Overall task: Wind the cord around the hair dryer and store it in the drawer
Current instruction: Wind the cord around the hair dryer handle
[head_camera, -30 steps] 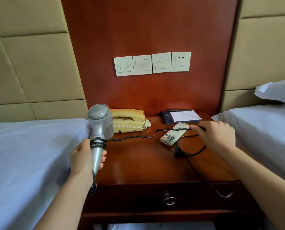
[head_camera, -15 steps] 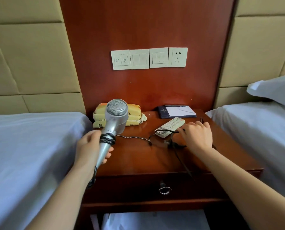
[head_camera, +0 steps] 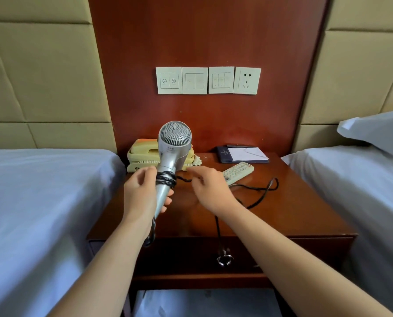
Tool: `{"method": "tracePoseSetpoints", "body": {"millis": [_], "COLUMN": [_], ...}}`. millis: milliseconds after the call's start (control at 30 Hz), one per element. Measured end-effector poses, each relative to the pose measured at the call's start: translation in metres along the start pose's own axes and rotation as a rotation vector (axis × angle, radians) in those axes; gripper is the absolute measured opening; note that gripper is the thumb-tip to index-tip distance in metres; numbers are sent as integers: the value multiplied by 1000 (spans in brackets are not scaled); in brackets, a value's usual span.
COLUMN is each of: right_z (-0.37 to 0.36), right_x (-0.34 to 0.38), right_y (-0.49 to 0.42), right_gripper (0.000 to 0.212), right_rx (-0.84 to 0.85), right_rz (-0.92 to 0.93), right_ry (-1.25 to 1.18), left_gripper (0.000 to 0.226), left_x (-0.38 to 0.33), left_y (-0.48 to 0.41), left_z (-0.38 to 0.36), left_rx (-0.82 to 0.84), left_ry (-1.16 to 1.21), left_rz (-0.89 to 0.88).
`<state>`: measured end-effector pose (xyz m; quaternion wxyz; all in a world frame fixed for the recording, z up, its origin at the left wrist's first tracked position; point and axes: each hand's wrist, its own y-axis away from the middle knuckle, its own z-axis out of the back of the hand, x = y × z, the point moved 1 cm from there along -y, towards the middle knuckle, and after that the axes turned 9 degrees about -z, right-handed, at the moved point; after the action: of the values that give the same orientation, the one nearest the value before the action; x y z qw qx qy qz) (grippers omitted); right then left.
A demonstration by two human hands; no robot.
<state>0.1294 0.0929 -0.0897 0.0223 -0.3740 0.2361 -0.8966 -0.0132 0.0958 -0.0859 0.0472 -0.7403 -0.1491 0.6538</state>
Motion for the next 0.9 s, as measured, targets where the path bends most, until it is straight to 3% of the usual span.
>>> {"method": "tracePoseSetpoints", "body": {"millis": [100,267,433,567,700,800,900], "right_z": [-16,-23,-27,-17,-7,4,17], "right_x": [4,7,7,3,32,42,43], "right_y": [3,-2,0,2,11,18,15], "right_gripper": [33,9,43,41,30,29,38], "right_rx": [81,98,170,355,442,394,239], "right_rz": [-46,11,36,-10,75,14,-186], "right_ry": [-112,-41,31,19,-10,-213,-582], "left_gripper": [25,32,32,34,38,44,47], "left_x": [-3,-8,-18,-19,-14,-11,-5], "left_y": [2,-4,-12,-22,-26,-28,-28], "left_z": [-1,2,15,34,46,44,39], "left_rx": [2,0,-60,-214,-273,-257,-207], "left_ry": [29,97,113,140,97,17,-155], "left_rz": [3,62,67,86,102,64,9]}}
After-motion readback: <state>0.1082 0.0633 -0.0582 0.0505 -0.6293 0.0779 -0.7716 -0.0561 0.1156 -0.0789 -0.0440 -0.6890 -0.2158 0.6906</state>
